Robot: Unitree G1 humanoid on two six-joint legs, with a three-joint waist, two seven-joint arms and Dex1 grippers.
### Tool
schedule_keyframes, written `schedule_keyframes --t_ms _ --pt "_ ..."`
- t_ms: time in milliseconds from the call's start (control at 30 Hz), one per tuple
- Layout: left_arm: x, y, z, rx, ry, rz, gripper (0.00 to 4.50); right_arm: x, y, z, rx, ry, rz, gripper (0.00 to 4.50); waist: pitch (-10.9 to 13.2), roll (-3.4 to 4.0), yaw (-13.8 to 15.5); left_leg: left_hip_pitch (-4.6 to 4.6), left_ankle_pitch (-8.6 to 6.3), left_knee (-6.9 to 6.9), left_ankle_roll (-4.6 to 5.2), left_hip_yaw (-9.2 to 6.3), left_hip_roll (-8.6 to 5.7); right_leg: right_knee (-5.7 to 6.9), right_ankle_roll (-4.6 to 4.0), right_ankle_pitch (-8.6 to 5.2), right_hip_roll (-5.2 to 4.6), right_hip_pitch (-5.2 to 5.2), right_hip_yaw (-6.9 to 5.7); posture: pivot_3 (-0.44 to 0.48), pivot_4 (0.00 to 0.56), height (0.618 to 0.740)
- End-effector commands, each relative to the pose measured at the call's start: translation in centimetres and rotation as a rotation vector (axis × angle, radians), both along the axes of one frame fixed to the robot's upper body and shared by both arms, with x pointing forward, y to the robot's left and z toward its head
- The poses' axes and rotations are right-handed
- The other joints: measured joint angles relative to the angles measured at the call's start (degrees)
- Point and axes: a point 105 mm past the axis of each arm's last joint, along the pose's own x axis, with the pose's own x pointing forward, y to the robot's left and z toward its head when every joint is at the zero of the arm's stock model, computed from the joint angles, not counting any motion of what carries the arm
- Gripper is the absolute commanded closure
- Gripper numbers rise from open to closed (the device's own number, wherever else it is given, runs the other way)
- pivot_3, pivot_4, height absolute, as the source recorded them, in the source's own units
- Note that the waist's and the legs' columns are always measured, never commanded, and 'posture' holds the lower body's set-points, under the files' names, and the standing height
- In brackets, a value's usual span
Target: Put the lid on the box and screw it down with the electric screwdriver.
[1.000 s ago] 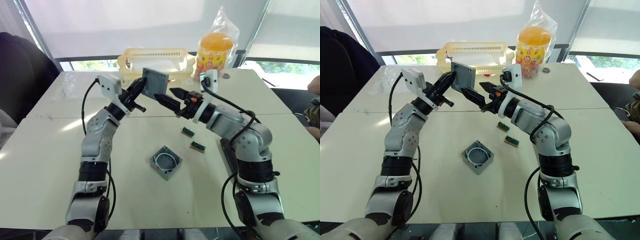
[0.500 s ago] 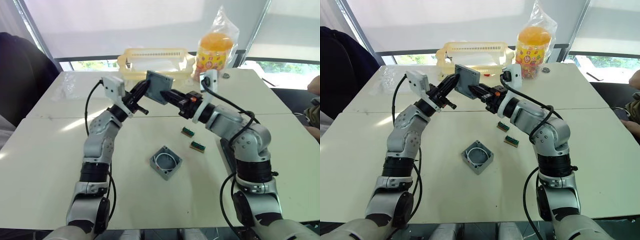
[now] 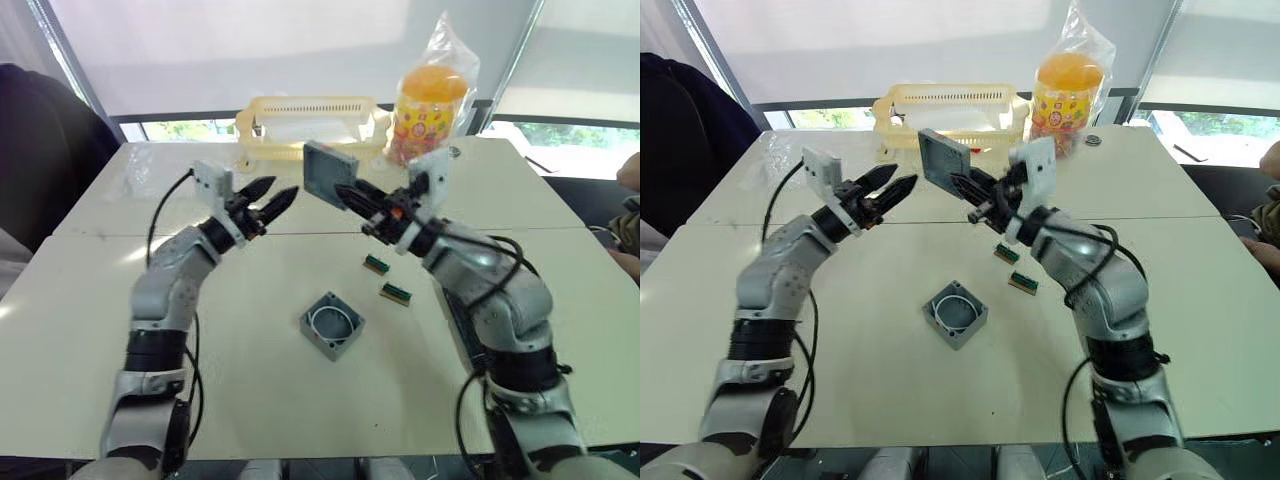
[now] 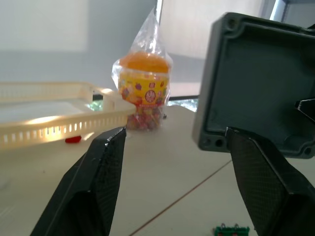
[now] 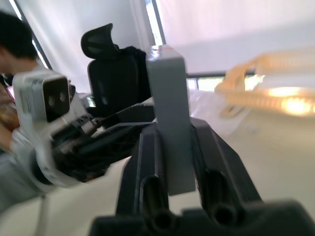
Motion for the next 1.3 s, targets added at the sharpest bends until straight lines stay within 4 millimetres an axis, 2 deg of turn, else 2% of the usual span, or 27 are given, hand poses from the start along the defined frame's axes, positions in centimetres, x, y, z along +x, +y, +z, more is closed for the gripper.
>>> schedule_keyframes --t_ms 33,167,267,467,667,967,1300 --pt "-1.8 2.0 0.1 0.066 0.077 -0.043 1.48 -3.3 -0.1 0.1 -0.208 -0.296 -0.003 4.31 0.0 0.0 -0.14 0.01 0.0 -0.02 0.0 0.0 0.0 -0.01 0.01 -0.01 0.0 -0.01 0.0 0.0 0.15 0.74" --pt "-4.2 2.6 -1.2 0.17 0.167 -0.16 1.48 -5.7 -0.5 -2.9 -0.52 -0.534 -0.017 4.31 0.01 0.01 -0.13 0.03 0.0 -0.02 0.0 0.01 0.01 0.0 0.0 -0.02 0.0 0.01 0.0 0.0 0.15 0.74" --pt "-5.4 2.8 -1.8 0.252 0.216 -0.229 1.48 -7.7 -0.3 -6.1 -0.779 -0.744 0.022 4.31 0.02 0.01 0.1 0.05 0.0 -0.03 -0.01 0.01 0.01 -0.03 -0.02 -0.03 0.0 0.04 0.0 0.0 0.15 0.74" --pt "-6.4 2.1 -3.0 0.416 0.294 -0.327 1.48 -9.0 0.0 -10.3 -0.884 -0.771 0.003 4.31 0.01 -0.02 0.31 0.07 0.01 -0.02 -0.03 0.02 0.01 -0.09 -0.05 -0.04 0.0 0.11 0.03 0.0 0.15 0.74" --pt "-6.5 0.4 -3.7 0.447 0.291 -0.405 1.48 -8.7 0.8 -11.2 -0.916 -0.804 -0.05 4.31 0.02 -0.03 0.21 0.08 0.01 0.0 -0.03 0.02 0.01 -0.09 -0.07 -0.05 0.0 0.12 0.05 0.0 0.15 0.74" --pt "-5.7 -1.8 -3.7 0.429 0.271 -0.477 1.48 -7.9 0.5 -13.0 -0.981 -0.79 -0.099 4.31 0.01 -0.03 0.4 0.08 0.01 0.02 -0.03 0.03 0.0 -0.08 -0.07 -0.04 0.0 0.15 0.04 0.0 0.15 0.74" --pt "-6.0 -3.3 -4.6 0.444 0.265 -0.535 1.48 -7.7 0.5 -13.5 -0.994 -0.77 -0.108 4.31 0.01 -0.03 0.27 0.09 0.01 0.02 -0.03 0.02 0.02 -0.05 -0.06 -0.04 0.01 0.15 0.04 0.0 0.15 0.74"
